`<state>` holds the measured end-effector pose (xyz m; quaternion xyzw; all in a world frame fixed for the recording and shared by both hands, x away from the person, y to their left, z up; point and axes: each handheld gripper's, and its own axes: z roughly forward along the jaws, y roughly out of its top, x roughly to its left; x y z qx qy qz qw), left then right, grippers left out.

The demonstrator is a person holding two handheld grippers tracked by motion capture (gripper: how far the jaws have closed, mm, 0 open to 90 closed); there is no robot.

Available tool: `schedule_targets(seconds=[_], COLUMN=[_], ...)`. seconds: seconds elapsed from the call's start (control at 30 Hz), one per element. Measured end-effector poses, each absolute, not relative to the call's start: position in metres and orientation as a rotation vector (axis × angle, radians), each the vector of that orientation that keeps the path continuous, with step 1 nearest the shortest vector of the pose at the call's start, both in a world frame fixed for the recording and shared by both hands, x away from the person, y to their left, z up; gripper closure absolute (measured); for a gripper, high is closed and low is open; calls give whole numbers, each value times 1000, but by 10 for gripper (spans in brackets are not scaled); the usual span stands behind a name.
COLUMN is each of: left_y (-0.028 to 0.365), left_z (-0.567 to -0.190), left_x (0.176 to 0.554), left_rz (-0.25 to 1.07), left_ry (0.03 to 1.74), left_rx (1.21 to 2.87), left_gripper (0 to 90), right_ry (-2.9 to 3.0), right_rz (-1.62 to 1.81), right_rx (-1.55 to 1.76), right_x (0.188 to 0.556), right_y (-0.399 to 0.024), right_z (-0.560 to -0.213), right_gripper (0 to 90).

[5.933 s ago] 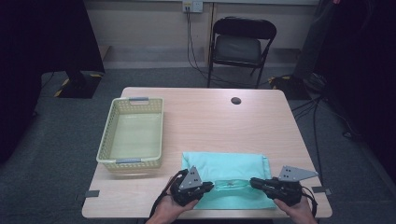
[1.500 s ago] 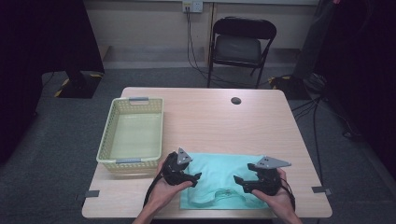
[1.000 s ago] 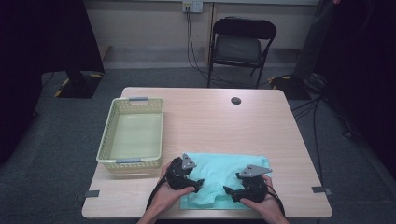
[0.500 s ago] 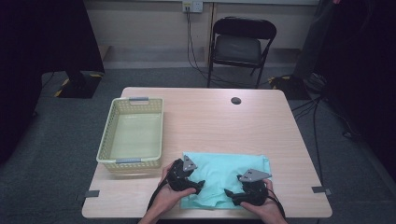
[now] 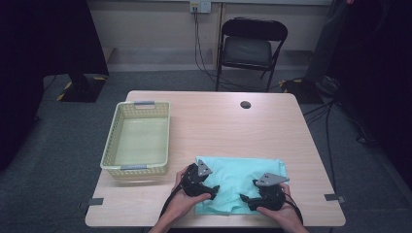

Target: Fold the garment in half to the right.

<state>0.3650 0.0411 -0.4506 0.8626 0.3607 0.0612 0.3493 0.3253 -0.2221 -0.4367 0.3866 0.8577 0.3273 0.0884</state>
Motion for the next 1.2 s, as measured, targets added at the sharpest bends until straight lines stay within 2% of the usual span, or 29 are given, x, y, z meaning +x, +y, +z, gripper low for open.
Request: schedule_targets(seconds=[0.83,1.2], left_y=[18,30], left_z=[-448,-440], left_x=[350,353], left_rz=[147,133], left_ry=[900,902], left_rx=[2230,2232], left_gripper=[154,171], right_ry=[2576,2547], right_rz=[967,999], right_rx=[1145,1219], right_x=[314,315], right_y=[-249,-246], right_z=[-433,-418], right_gripper=[244,193])
